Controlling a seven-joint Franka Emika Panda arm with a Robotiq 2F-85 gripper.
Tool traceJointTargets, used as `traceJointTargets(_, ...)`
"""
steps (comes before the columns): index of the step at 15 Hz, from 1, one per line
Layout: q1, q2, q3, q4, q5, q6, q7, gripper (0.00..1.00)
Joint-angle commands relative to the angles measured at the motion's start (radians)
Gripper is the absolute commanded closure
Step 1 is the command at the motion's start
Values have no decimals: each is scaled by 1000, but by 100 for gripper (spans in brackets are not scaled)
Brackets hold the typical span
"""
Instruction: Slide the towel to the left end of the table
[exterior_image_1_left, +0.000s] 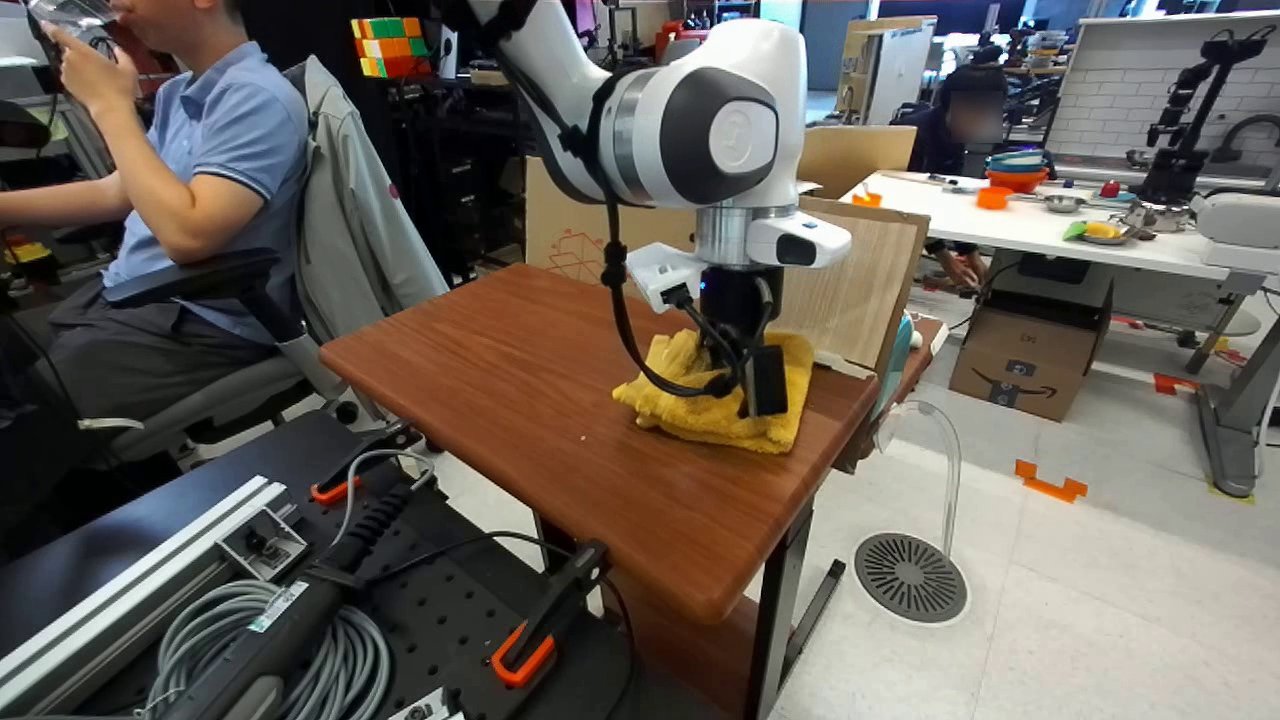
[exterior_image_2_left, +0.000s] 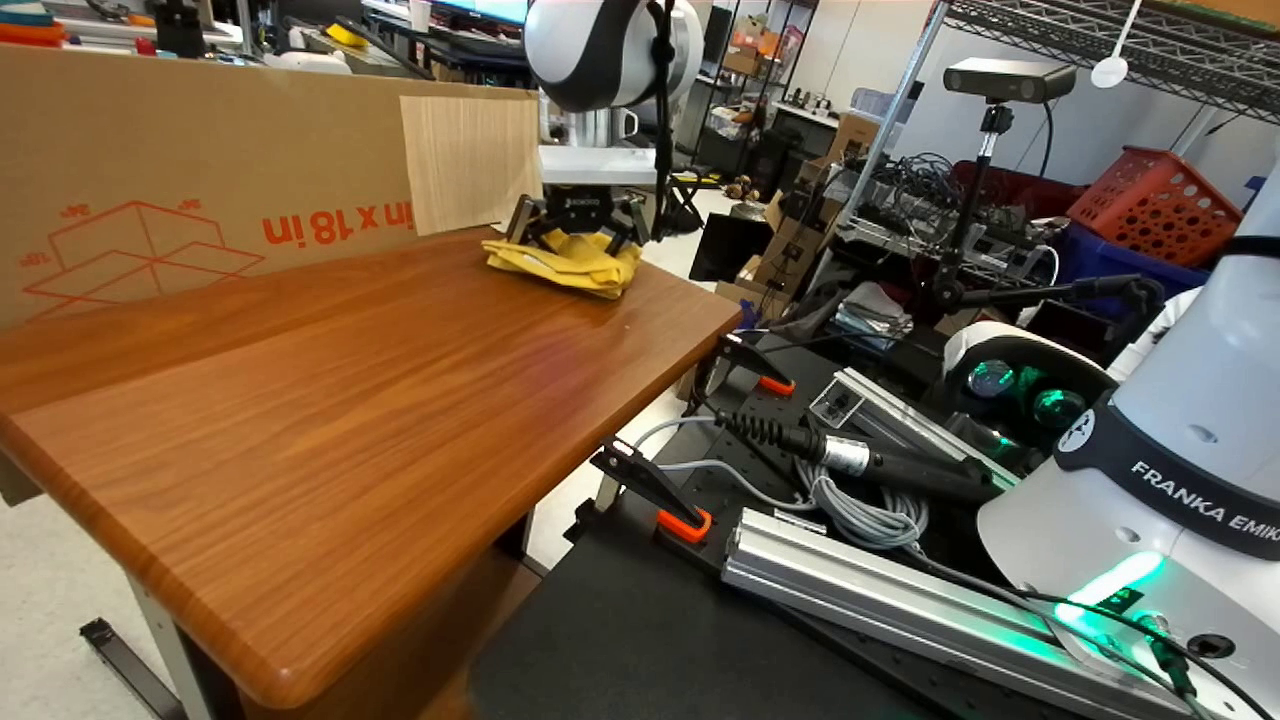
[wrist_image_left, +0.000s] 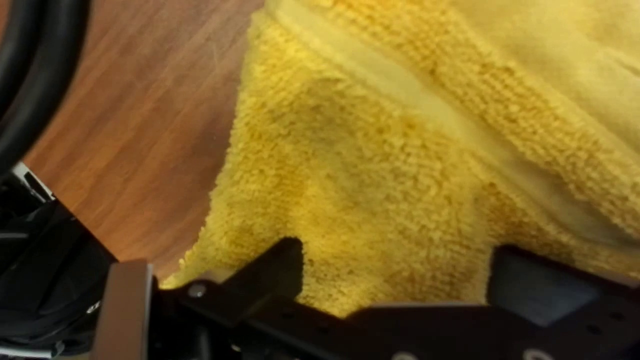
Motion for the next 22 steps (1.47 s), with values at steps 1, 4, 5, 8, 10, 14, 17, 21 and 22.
traceJointTargets(1, 104, 15, -34, -145, -97, 144, 34, 0)
traceJointTargets(4, 187, -20, -88, -237, -218, 248, 56, 0)
traceJointTargets(5, 216, -34, -107, -269, -255, 275, 60, 0)
traceJointTargets(8, 303, -62, -168, -353, -363, 337, 79, 0)
traceJointTargets(10, 368, -82, -221, -410, -453, 380, 97, 0)
traceJointTargets(14, 558, -112, -383, -524, -691, 554, 197, 0)
traceJointTargets(17, 700, -106, -471, -579, -797, 599, 264, 0)
traceJointTargets(21, 896, -99, -566, -627, -885, 636, 365, 0)
traceJointTargets(22, 939, -110, -583, -647, -899, 646, 384, 0)
